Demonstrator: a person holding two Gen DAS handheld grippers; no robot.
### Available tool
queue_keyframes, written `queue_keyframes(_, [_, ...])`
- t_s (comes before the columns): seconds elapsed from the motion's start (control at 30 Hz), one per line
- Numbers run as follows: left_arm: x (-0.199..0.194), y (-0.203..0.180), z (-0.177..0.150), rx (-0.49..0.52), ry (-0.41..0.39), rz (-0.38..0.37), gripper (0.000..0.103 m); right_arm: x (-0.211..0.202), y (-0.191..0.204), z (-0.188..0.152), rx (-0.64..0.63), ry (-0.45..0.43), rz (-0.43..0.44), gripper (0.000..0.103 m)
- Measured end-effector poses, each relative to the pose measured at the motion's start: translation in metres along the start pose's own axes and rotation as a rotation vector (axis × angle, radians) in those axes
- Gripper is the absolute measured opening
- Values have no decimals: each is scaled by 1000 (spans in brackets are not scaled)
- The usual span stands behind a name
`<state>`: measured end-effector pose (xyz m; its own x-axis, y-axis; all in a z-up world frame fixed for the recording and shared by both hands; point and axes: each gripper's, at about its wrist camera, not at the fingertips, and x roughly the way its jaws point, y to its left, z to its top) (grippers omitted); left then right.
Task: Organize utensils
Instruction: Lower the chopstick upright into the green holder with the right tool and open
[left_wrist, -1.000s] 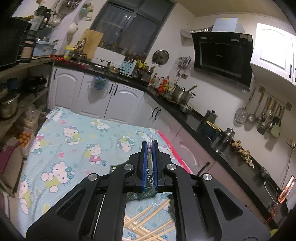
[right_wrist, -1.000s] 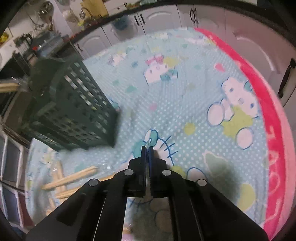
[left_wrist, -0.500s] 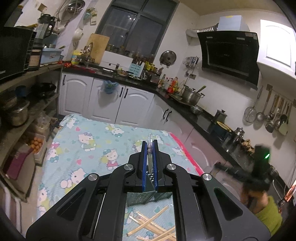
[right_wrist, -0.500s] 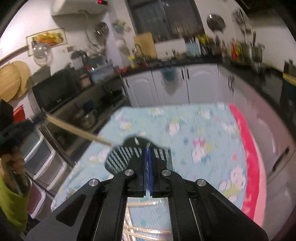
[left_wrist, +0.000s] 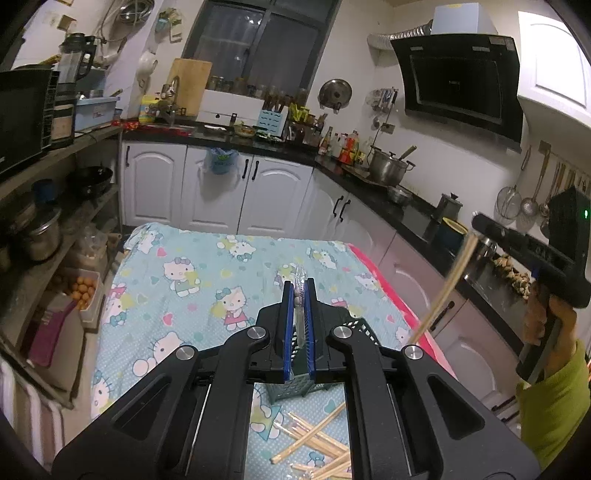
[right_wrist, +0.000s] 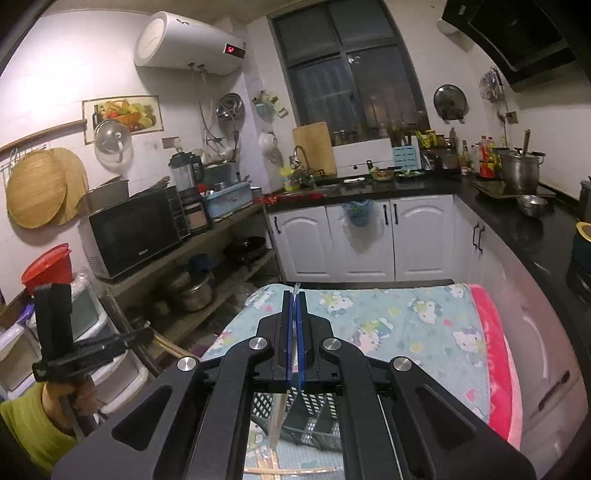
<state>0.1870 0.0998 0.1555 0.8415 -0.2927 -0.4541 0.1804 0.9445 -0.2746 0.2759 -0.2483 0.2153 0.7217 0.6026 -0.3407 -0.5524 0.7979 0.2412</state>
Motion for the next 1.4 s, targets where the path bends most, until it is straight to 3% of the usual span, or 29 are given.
queue_keyframes(0.37, [23,-3,-5,37,59,22,3,39,-7,-6,11,50,-30,2])
queue_keyframes(0.73, [43,0,-18,33,88,35,3,53,-17,-11,50,39,-32,2])
queue_keyframes(0.93, [53,-1,-28,18,102,19,3,69,-19,-24,54,95,-73,3])
queue_keyframes(1.0, [56,-1,-33,14,104,20,3,73,-22,-31,69,113,-88,7])
queue_keyframes(1.07, [59,0,-39,-6,106,14,3,75,-25,-39,75,132,-120,34])
queue_keyframes(1.13, [62,1,-45,-25,98,20,12,71,-26,-49,76,127,-132,45])
queue_keyframes(1.2, [62,0,-50,-42,78,20,31,67,-26,-57,68,128,-143,45])
queue_keyframes(1.33, [59,-4,-59,-79,30,14,51,50,-23,-70,39,95,-175,62])
queue_keyframes(1.4, [52,-7,-60,-87,-10,18,71,38,-20,-75,28,69,-188,70])
